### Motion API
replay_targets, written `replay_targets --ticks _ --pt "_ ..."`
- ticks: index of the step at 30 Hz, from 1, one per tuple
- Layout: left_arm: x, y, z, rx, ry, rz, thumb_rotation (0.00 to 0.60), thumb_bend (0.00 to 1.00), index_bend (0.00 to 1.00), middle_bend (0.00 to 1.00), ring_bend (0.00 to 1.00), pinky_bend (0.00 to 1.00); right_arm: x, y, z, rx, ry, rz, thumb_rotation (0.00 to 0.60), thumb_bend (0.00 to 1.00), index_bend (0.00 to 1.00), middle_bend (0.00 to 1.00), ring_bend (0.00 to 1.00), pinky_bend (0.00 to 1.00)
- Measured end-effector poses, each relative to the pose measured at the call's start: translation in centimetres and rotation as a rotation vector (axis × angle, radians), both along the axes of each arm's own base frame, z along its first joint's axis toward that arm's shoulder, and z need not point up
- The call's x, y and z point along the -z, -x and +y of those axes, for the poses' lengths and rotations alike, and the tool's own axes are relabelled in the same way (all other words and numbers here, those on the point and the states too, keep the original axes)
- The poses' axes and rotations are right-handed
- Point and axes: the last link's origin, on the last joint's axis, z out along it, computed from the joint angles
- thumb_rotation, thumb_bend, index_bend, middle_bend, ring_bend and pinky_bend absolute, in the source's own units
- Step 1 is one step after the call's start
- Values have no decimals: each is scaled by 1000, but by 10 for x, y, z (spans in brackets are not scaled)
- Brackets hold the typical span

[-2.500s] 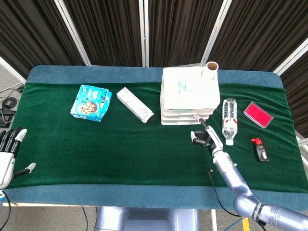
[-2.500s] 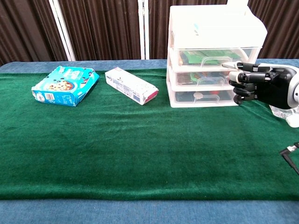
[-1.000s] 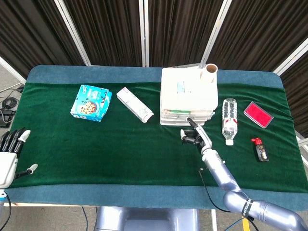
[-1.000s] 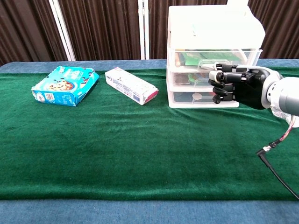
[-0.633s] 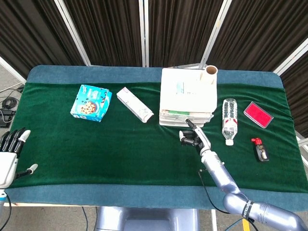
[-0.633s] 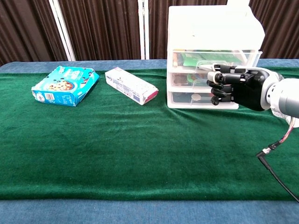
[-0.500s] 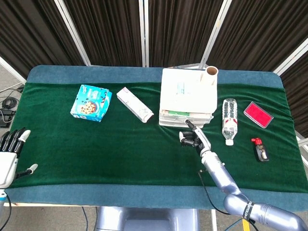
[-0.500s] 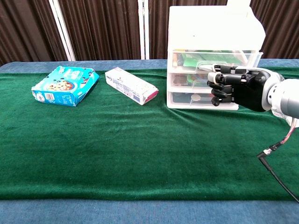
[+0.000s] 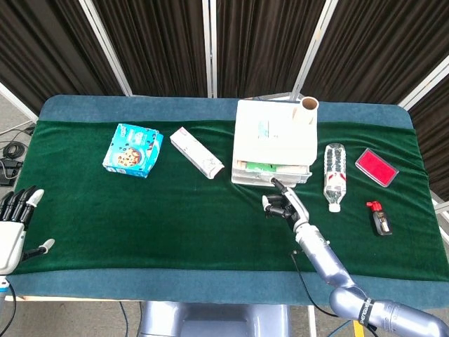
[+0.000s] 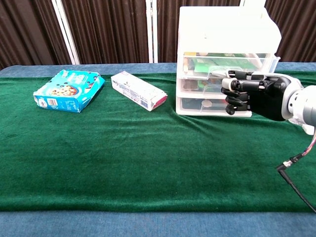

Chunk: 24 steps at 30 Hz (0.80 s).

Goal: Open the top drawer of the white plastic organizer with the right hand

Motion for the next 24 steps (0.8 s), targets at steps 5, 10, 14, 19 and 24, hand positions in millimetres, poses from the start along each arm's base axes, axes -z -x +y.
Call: replay_targets --ticks 5,10,14,19,24 --pt "0 0 0 0 -2 -1 600 74 0 0 0 0 1 3 3 2 3 3 600 511 239 824 825 695" --pt "-1 0 0 0 -2 -2 600 74 0 0 0 0 1 3 5 -12 22 22 600 507 167 819 822 695" --pt "-1 0 0 0 0 -3 600 74 0 0 0 0 2 3 7 -19 35 40 600 501 98 816 820 694" --pt "-1 0 0 0 -1 -4 600 74 0 0 0 0 3 4 10 -16 38 45 600 496 75 816 820 694" --pt "-1 0 0 1 -2 -4 600 74 0 0 0 0 2 6 18 -18 51 52 600 490 64 808 812 692"
